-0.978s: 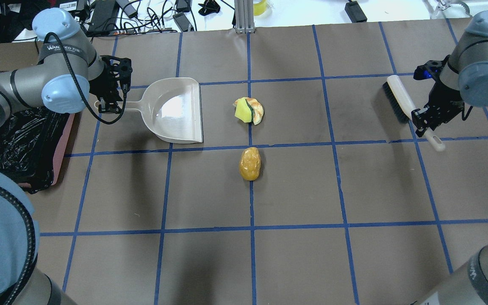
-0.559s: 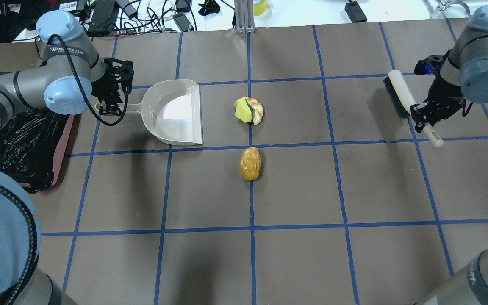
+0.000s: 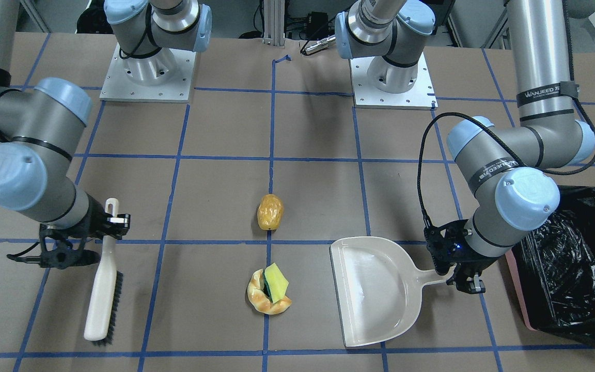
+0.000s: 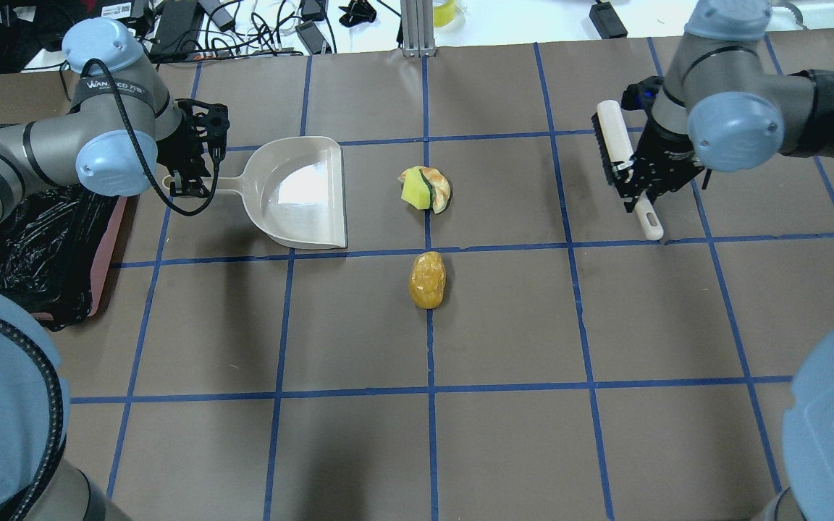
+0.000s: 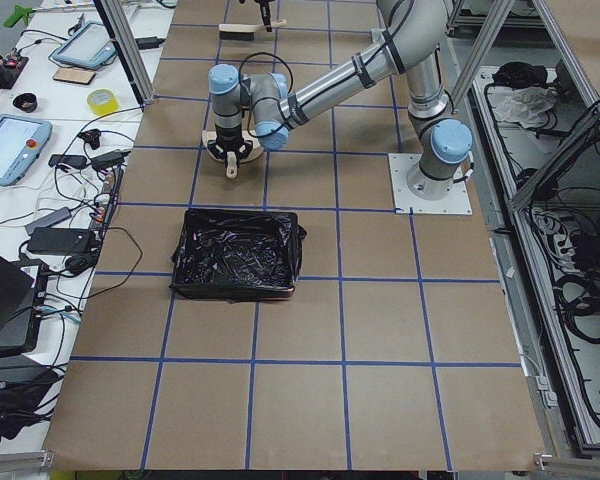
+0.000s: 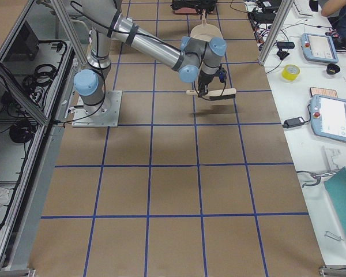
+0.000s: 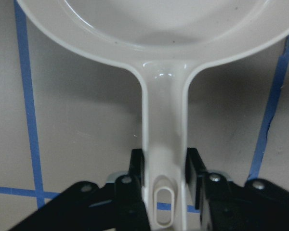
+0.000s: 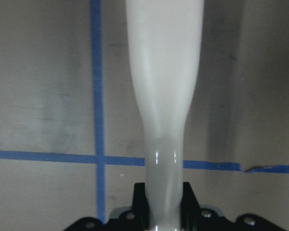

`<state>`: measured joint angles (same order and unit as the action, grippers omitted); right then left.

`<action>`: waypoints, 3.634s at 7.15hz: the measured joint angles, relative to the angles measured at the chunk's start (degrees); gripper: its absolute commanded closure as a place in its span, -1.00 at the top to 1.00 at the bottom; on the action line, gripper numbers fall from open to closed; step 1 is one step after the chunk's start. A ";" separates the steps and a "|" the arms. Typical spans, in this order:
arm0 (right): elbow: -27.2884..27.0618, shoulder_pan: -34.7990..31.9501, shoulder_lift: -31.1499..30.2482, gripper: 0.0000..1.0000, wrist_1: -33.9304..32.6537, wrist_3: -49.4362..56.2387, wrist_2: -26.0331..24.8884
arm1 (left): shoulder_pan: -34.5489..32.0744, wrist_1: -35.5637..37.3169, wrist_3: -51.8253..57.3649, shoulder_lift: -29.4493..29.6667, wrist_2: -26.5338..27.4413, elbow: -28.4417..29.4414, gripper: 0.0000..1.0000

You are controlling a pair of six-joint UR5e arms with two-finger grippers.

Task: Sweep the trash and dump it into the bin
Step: 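Carry the brush with the right gripper toward the sponge and yellow object, then sweep the sponge into the dustpan with the brush in the right gripper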

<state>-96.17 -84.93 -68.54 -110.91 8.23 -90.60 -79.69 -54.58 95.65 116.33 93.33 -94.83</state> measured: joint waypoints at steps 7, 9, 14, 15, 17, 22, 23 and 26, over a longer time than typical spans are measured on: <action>7.45 -16.68 7.90 -1.00 -0.15 -21.31 5.26 | -0.37 -0.15 -0.01 -0.13 1.00 0.00 -1.00; 8.56 -18.84 9.55 -1.00 -0.54 -24.84 6.86 | -0.66 -0.17 -0.04 0.08 1.41 0.00 -1.00; 13.34 -25.34 12.76 -1.00 -1.00 -38.97 11.65 | -0.73 -0.18 -0.05 0.04 1.50 -0.09 -1.00; 16.19 -27.00 14.79 -1.00 -1.24 -42.15 12.98 | -0.73 -0.18 -0.05 0.04 1.48 -0.09 -1.00; 22.37 -29.94 19.12 -1.00 -1.98 -48.75 16.28 | -0.73 -0.18 -0.10 0.12 1.48 -0.09 -1.00; 29.41 -35.07 21.59 -1.00 -3.33 -58.61 23.13 | -0.73 -0.18 -0.08 0.28 1.50 -0.12 -1.00; 29.38 -35.41 20.56 -1.00 -1.88 -59.06 21.96 | -0.73 -0.20 -0.01 0.05 1.50 -0.25 -1.00; 28.85 -32.12 14.19 -1.00 10.50 -55.66 16.20 | -0.44 -0.01 2.51 -3.31 3.04 -4.74 -1.00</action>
<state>-67.32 -117.05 -54.35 -100.41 -47.43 -74.40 -80.14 -54.58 98.16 113.02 96.37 -99.57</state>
